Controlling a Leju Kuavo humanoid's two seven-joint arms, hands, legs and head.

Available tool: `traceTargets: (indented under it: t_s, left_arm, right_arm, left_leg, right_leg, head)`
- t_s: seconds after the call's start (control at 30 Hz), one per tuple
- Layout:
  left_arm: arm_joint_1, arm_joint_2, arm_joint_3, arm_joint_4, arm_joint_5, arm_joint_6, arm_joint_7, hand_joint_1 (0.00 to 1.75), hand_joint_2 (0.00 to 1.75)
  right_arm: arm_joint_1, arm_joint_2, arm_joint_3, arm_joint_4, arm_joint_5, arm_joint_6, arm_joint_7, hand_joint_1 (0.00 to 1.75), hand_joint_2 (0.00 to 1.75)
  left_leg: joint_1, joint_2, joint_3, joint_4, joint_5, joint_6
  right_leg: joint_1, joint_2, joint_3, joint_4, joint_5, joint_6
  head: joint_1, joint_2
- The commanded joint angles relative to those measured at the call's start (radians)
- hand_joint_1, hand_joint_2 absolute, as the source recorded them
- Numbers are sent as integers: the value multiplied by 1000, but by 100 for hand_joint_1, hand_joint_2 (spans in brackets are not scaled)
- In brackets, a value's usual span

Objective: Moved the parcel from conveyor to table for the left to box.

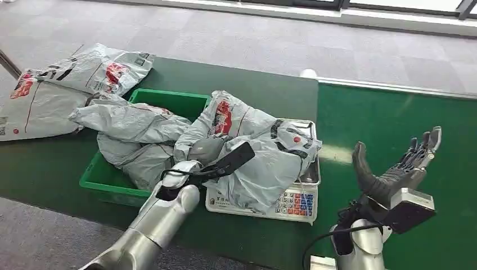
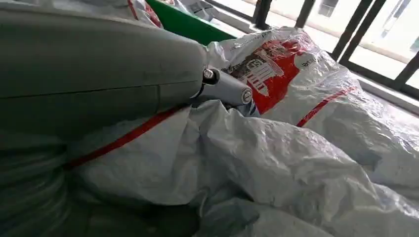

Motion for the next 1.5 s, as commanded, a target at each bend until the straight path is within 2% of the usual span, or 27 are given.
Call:
traceTargets:
  t_s: [0.03, 0.8, 0.9, 0.97, 1.1, 1.13, 1.2, 1.23, 1.27, 1.33, 1.37, 1.4, 1.5]
  left_arm:
    - [-110, -50, -45, 273, 15, 11, -27, 175, 175]
    - [-110, -47, -43, 269, 17, 6, -28, 175, 175]
    - [-93, -45, -6, 203, 51, 84, -82, 175, 175]
    - [-60, -35, 33, 77, 110, 157, -140, 175, 175]
    - [21, 28, 58, -260, 241, 292, -226, 175, 175]
    - [48, 66, 69, -385, 268, 332, -232, 175, 175]
    - [65, 107, 87, -481, 270, 351, -219, 175, 175]
    - [108, 158, 185, -560, 259, 551, -160, 175, 175]
    - [151, 251, 269, -626, 365, 506, -202, 175, 175]
    - [177, 256, 399, -629, 409, 448, -277, 175, 175]
    - [186, 240, 450, -623, 406, 438, -304, 175, 175]
    - [195, 234, 467, -621, 404, 440, -315, 175, 175]
    - [227, 225, 488, -625, 403, 463, -325, 175, 175]
  right_arm:
    - [7, -16, 2, -7, 2, -3, 34, 0, 175]
    - [14, -13, 2, -13, 4, -2, 33, 0, 175]
    - [19, -12, -9, -13, 8, 2, 38, 0, 175]
    - [36, -8, -23, -27, 11, 11, 40, 0, 175]
    - [82, -2, -54, -51, 8, 28, 41, 0, 175]
    - [98, -3, -64, -55, 3, 27, 35, 0, 175]
    - [113, -4, -75, -64, -4, 29, 31, 0, 175]
    - [145, -1, -85, -78, -1, 20, 40, 0, 175]
    - [172, -1, -90, -88, -10, 32, 36, 0, 175]
    - [179, 1, -97, -85, -18, 47, 28, 0, 175]
    - [175, 0, -96, -81, -17, 50, 27, 0, 175]
    - [171, 0, -95, -79, -16, 50, 28, 0, 175]
    - [160, -3, -87, -69, -13, 51, 31, 0, 175]
  left_leg:
    - [-1, -2, 4, -5, 1, 0]
    - [-1, 1, 2, -2, 0, 0]
    - [0, 1, 2, -1, 0, 0]
    - [0, 1, 3, -2, 0, 0]
    - [0, 1, 2, -3, -1, 0]
    - [0, 3, 1, -2, -1, 0]
    - [0, 4, 1, -2, -1, -1]
    - [0, 4, 1, -1, -1, -1]
    - [0, 5, 2, -2, -1, -1]
    - [-1, 12, 7, -8, -2, -2]
    - [0, 9, 4, -6, -2, -1]
    - [0, 13, 7, -7, -2, -2]
    - [0, 11, 9, -10, -1, -3]
  right_leg:
    - [0, -3, 5, -5, 0, 0]
    - [0, 0, 3, -1, 0, 0]
    - [0, 0, 3, -1, 0, 0]
    - [0, 0, 3, -2, 0, 0]
    - [0, 1, 2, -2, 0, 0]
    - [0, 2, 1, -1, 0, 0]
    - [0, 3, 0, -1, 0, 0]
    - [0, 3, 0, 0, 0, 0]
    - [0, 4, 1, -1, 0, -1]
    - [-1, 11, 3, -3, 1, -2]
    - [0, 9, 1, -2, 0, -1]
    - [0, 12, 2, -2, 0, -2]
    - [0, 10, 3, -3, -1, -3]
  head:
    - [0, 0]
    - [0, 0]
    - [0, 0]
    - [0, 0]
    - [0, 0]
    - [0, 0]
    - [0, 0]
    - [0, 0]
    - [0, 0]
    - [0, 0]
    - [0, 0]
    - [0, 0]
    - [0, 0]
